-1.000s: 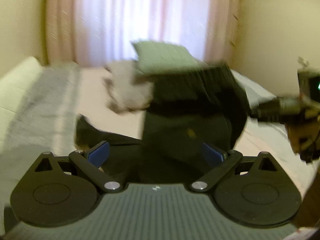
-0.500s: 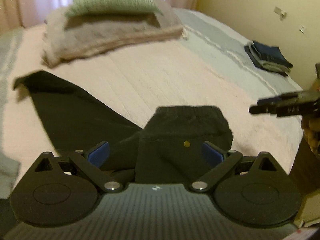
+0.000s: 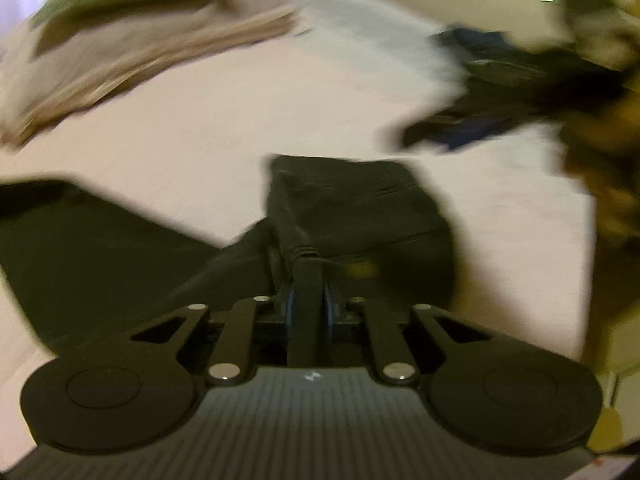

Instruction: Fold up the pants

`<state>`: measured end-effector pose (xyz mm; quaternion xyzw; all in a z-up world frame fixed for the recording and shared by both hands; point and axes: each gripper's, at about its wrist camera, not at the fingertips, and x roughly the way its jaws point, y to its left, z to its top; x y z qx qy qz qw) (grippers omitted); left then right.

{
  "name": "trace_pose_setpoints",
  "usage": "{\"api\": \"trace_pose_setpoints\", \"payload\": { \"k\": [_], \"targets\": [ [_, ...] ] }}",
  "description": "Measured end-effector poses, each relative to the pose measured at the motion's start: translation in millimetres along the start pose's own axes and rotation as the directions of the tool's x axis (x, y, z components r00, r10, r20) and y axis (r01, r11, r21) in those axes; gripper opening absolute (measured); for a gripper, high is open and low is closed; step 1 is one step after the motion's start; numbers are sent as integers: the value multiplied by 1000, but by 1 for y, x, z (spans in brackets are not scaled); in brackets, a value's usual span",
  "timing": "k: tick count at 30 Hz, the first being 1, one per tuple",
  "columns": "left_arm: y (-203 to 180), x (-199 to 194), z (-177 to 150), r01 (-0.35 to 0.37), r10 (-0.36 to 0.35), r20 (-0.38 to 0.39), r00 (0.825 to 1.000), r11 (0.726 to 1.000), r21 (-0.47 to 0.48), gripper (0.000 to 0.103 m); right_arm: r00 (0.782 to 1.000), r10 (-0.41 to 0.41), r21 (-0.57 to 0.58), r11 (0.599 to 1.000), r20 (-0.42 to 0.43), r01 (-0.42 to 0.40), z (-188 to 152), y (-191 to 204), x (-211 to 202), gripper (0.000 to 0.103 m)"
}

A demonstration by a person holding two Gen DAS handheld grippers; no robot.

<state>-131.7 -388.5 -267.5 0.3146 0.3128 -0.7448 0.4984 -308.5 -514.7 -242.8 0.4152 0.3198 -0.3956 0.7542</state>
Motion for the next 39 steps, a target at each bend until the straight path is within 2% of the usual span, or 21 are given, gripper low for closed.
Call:
{"api": "trace_pose_setpoints", "payload": {
  "k": [3,4,7,10,12,13,15,18,19,20,22,25,27,28,31,33,35,37,39],
  "targets": [
    [-42,-14,-4,117,-118,5,993,988,100,7,996,75,101,992,-42,-70,6,4,-6,87],
    [-56,-17,-7,161,-163,7,987,979,128,3,995,86,135,988,-53,-78,5,4,-9,87],
    [-93,-18,-18,245,-247,-21,969,941,232,2,995,49,168,985,-88,-33,-1,2,-11,88],
    [-104,-17,-26,284,-283,-42,958,929,235,2,990,-32,169,984,-140,56,-13,-7,-1,88],
    [-98,-21,-29,275,-271,-47,961,931,242,2,987,-12,254,966,-160,53,-20,-20,7,88],
    [-90,-24,-29,256,-253,-43,967,937,239,6,989,12,291,956,-145,31,-21,-24,7,88],
    [-63,-32,-30,181,-180,-23,983,963,200,15,994,45,287,958,-103,-14,-19,-20,5,88],
    [-9,-33,-32,23,-22,-10,1000,996,85,46,996,45,237,971,-79,-25,-15,-10,6,88],
    [12,-29,-32,-37,38,-26,999,999,34,46,996,40,224,974,-75,-22,-14,-7,7,88],
    [27,-23,-29,-60,59,-41,997,998,-22,46,997,37,214,977,-71,-21,-14,-4,9,88],
    [60,-5,-26,-33,20,-77,997,982,-185,46,998,29,196,980,-64,-16,-15,1,12,88],
    [70,33,-26,52,-92,-140,986,962,-269,47,998,22,188,982,-66,-9,-19,7,16,88],
    [63,41,-26,26,-63,-144,988,970,-242,28,997,20,173,985,-71,-8,-19,10,17,88],
    [56,35,-27,24,-52,-127,990,976,-218,9,997,18,166,986,-75,-5,-18,12,17,88],
    [26,2,-26,49,-55,-44,998,992,-114,8,996,31,166,986,-82,-17,-15,22,14,88],
    [1,-19,-29,100,-100,-2,995,995,-27,8,995,52,176,984,-90,-35,-15,31,14,88],
    [-23,-28,-30,133,-134,6,991,990,43,7,992,73,181,982,-105,-53,-16,40,15,88],
    [-38,-38,-34,167,-168,10,986,982,85,7,993,45,175,984,-107,-25,-15,45,14,88],
    [-48,-39,-39,195,-197,7,980,975,103,7,991,-44,176,982,-122,65,-16,45,15,88]
  ]
}}
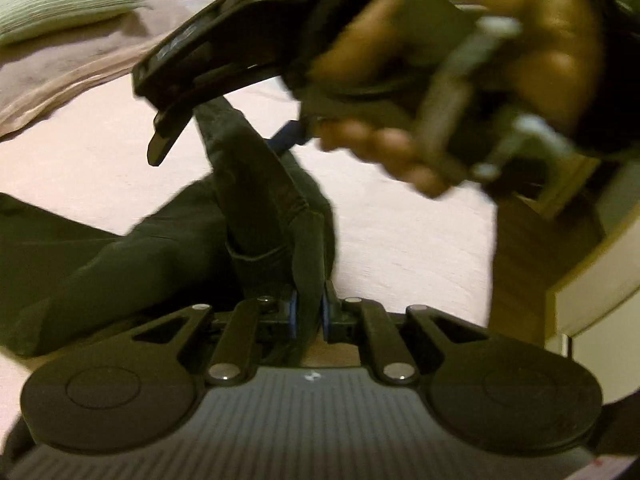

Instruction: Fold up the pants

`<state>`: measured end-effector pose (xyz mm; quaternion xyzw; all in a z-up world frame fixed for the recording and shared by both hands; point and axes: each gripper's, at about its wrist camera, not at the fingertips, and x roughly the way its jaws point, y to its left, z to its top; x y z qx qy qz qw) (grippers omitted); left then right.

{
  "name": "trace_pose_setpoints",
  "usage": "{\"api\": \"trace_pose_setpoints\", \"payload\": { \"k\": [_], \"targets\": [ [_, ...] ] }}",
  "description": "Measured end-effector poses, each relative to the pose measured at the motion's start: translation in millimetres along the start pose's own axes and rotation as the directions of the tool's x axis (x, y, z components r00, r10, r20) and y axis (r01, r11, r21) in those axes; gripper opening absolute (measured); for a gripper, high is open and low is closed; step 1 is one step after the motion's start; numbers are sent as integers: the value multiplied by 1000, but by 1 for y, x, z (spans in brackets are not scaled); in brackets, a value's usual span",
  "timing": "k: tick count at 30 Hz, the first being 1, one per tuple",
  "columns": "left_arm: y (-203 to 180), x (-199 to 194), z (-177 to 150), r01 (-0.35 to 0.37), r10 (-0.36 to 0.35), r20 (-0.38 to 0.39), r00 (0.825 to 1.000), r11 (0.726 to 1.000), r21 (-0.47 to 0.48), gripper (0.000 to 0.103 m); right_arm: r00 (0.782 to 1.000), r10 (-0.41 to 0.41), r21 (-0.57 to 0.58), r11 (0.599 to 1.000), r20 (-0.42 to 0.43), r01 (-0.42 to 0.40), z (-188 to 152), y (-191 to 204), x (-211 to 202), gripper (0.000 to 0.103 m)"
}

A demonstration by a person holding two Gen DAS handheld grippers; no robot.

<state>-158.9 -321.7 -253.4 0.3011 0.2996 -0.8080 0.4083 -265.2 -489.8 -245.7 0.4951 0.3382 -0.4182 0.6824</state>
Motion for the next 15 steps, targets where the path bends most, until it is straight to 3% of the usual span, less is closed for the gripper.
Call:
{"api": "trace_pose_setpoints", "payload": {
  "k": [2,3,5,7,9,11,15],
  "targets": [
    [-6,-2,-5,23,-23,-16,1000,999,33,7,999,-49,29,998,14,48,-1,-9,-1,85],
    [-8,-3,-7,33,-32,-25,999,998,47,7,998,-60,39,997,19,59,-3,-15,-2,56],
    [-4,-9,-7,57,-55,-51,997,997,44,9,997,-80,35,996,17,80,-7,-26,-6,12],
    [6,-16,-5,99,-98,-61,993,995,22,13,996,-82,50,995,28,81,-17,-39,-22,11],
    [23,-29,4,148,-148,-52,988,989,-6,25,992,-107,31,994,71,105,-28,-49,-47,10],
    [44,-38,19,152,-151,-42,988,988,8,42,986,-122,75,991,114,114,-42,-67,-76,10],
    [94,-18,63,90,-88,-70,994,995,31,43,969,-174,217,967,175,134,-79,-111,-123,9]
  ]
}}
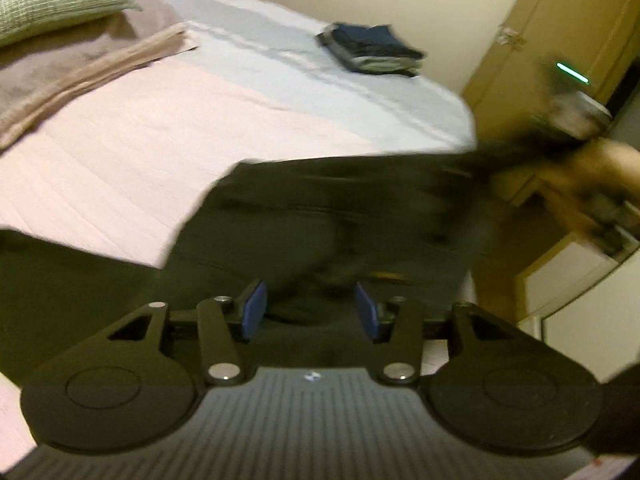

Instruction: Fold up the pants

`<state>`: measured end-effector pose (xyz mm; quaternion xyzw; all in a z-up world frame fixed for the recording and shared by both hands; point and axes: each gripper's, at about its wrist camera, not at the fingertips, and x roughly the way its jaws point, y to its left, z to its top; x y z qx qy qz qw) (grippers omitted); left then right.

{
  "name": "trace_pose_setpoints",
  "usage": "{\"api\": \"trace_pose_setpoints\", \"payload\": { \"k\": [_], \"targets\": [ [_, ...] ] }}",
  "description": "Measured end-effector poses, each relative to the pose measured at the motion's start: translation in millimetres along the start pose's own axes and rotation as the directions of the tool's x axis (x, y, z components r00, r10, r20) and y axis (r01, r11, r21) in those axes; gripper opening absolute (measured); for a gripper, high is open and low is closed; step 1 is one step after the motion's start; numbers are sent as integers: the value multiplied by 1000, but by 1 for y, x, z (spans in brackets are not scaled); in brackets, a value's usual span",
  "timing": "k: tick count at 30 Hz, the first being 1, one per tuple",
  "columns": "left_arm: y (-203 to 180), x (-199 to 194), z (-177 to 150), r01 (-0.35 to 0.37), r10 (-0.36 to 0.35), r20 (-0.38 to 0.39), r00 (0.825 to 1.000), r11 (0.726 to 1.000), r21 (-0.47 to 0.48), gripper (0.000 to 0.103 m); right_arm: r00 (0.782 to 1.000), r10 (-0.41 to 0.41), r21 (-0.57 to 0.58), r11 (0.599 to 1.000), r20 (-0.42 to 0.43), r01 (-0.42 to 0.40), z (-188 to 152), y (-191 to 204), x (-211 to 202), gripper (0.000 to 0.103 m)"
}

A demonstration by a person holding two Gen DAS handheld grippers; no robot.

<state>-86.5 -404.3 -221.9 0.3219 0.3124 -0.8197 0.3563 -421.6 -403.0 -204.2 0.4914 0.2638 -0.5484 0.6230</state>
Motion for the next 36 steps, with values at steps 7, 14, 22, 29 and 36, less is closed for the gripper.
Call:
{"api": "trace_pose_setpoints", "payload": {
  "k": [7,14,22,29,36],
  "targets": [
    [75,122,83,23,-20,-90,996,999,40,53,999,9,165,986,37,-15,-31,-63,-2,9],
    [89,240,118,191,-157,-329,931,979,74,57,997,60,209,976,45,-68,-39,-93,11,9],
    [94,293,141,249,-176,-438,882,962,115,58,992,116,267,956,48,-125,-51,-123,21,9],
    [74,270,146,240,-135,-439,888,951,193,9,986,156,242,956,58,-166,-40,-121,8,9],
    [53,125,220,134,-116,-90,989,964,230,8,954,211,106,966,213,-237,13,-92,-66,9]
  ]
}}
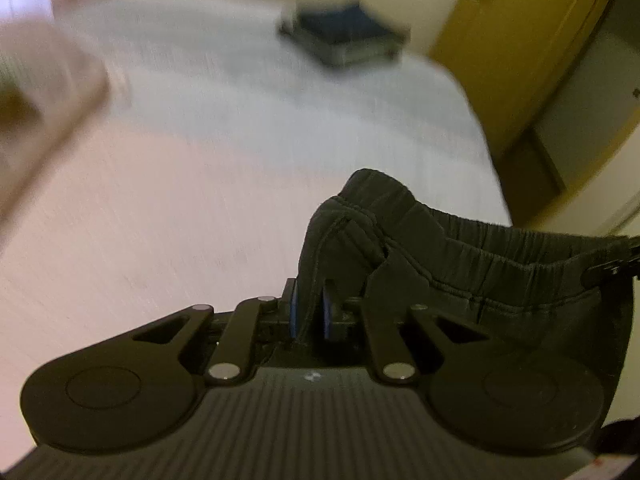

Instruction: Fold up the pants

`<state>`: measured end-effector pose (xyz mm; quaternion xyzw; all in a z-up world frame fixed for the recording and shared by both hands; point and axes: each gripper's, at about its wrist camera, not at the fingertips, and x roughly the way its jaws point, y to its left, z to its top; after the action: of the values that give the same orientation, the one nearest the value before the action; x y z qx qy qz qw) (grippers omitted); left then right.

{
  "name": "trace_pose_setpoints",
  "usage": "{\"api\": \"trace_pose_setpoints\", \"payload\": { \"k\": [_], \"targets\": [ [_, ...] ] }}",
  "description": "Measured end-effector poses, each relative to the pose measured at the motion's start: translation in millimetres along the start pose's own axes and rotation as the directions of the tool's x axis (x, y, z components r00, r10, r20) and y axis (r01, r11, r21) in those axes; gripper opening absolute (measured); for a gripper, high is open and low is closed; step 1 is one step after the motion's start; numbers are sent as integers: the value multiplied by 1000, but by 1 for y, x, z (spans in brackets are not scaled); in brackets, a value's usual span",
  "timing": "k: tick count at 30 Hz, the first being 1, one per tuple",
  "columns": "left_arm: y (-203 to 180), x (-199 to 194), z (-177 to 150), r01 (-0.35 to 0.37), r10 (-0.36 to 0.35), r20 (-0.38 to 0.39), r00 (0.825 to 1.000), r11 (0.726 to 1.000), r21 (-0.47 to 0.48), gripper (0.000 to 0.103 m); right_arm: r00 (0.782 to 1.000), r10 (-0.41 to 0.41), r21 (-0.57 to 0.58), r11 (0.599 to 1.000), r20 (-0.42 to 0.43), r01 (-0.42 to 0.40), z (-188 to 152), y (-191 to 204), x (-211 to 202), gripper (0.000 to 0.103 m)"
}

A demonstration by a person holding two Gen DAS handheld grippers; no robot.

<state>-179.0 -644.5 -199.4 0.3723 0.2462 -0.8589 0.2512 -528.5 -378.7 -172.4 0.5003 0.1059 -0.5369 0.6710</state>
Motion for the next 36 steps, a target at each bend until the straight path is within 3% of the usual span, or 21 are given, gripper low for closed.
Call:
{"api": "trace_pose_setpoints", "payload": {
  "k": [5,10,14,18,20,21,24,27,31,34,36],
  "targets": [
    [-24,-71,72,-100,92,168,981,994,36,8,993,58,-37,998,100,-55,62,8,-29,9],
    [-36,-55,153,-158,144,199,969,986,55,8,982,87,-88,993,167,-73,145,-15,-31,9],
    [-36,11,222,-175,161,179,971,982,66,8,978,88,-124,990,187,-65,221,-63,-19,9],
    [-21,123,283,-168,161,139,977,985,37,9,982,50,-130,991,181,-26,299,-141,26,9],
    [-9,186,305,-192,192,102,976,981,-12,20,987,27,-111,994,157,-9,332,-185,56,11],
    [-3,213,311,-213,217,77,973,975,-58,21,991,-3,-79,997,132,13,346,-209,77,16],
    [7,250,311,-293,302,72,951,950,-109,20,979,-170,-75,981,115,179,362,-253,112,42],
    [23,248,282,-307,315,31,948,938,-160,23,980,-172,-62,982,103,179,360,-273,120,48],
    [45,196,219,-367,371,-22,928,905,-216,29,987,-154,-91,983,46,157,332,-261,121,50],
    [57,145,161,-434,434,-59,899,861,-266,34,994,-113,-98,989,9,113,305,-236,118,51],
    [63,104,120,-483,481,-83,873,829,-283,43,996,-87,-119,989,-28,84,286,-212,124,52]
  ]
}}
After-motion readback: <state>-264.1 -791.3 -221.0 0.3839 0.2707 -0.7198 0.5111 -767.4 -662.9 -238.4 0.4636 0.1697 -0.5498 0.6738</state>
